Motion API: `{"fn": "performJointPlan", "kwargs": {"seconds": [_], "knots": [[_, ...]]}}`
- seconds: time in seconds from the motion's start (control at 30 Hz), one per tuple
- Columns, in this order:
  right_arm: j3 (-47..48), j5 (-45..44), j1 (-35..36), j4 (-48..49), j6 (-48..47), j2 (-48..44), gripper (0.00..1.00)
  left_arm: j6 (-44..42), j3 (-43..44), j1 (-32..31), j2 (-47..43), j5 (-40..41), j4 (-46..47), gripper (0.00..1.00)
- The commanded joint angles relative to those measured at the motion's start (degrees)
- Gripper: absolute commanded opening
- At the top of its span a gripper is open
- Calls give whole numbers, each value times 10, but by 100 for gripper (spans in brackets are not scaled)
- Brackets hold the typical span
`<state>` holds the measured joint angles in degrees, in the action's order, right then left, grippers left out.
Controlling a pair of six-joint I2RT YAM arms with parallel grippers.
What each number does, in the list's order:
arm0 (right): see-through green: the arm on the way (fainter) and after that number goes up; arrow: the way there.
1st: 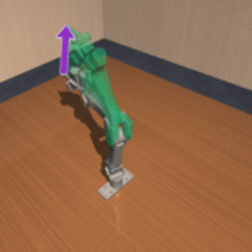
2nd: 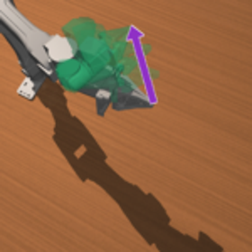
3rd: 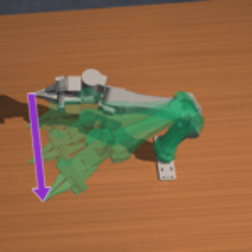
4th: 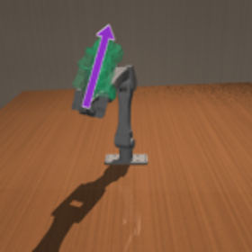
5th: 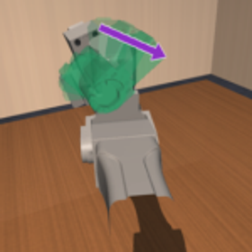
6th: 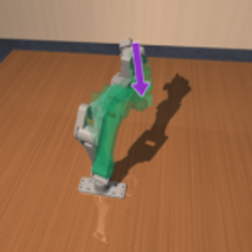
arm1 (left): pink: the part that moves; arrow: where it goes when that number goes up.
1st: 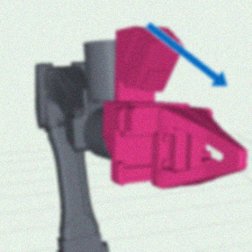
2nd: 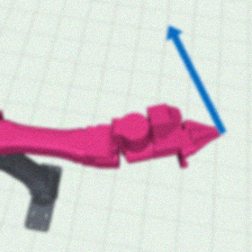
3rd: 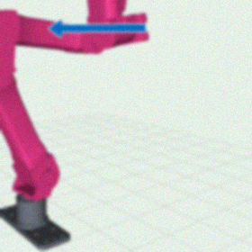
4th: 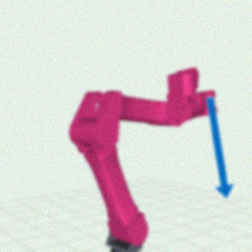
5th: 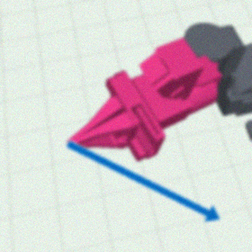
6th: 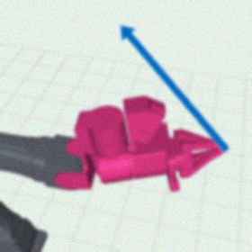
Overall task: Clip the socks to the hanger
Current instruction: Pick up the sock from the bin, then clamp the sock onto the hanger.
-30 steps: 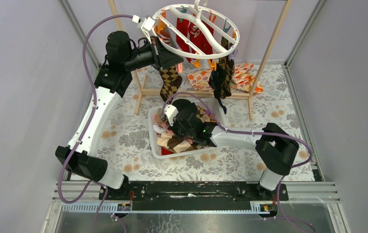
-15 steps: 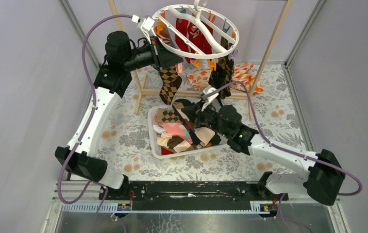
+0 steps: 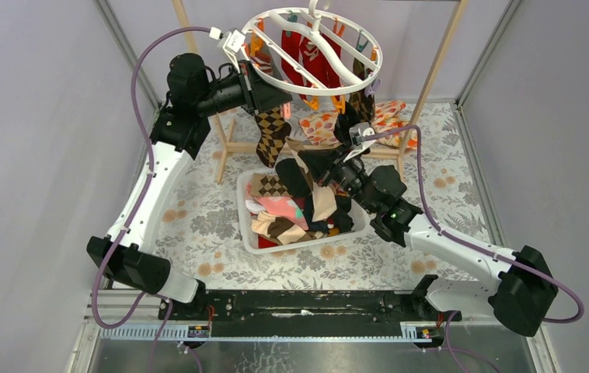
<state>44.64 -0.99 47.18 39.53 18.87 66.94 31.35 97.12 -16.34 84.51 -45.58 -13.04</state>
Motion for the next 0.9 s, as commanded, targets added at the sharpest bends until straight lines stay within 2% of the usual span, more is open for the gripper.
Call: {"fn": "performJointPlan", "kwargs": {"seconds": [0.0, 0.37, 0.7, 0.87], "knots": [[46, -51, -4, 82, 17, 12, 0, 6, -15, 2, -17, -30, 26, 1], [85, -123, -1, 96, 14, 46, 0, 19, -42, 1, -26, 10, 46, 0], [103, -103, 1, 108, 16, 68, 0, 22, -46, -1, -25, 40, 43, 0], [112, -100, 3, 111, 19, 76, 0, 7, -35, -9, -22, 64, 12, 0]]}}
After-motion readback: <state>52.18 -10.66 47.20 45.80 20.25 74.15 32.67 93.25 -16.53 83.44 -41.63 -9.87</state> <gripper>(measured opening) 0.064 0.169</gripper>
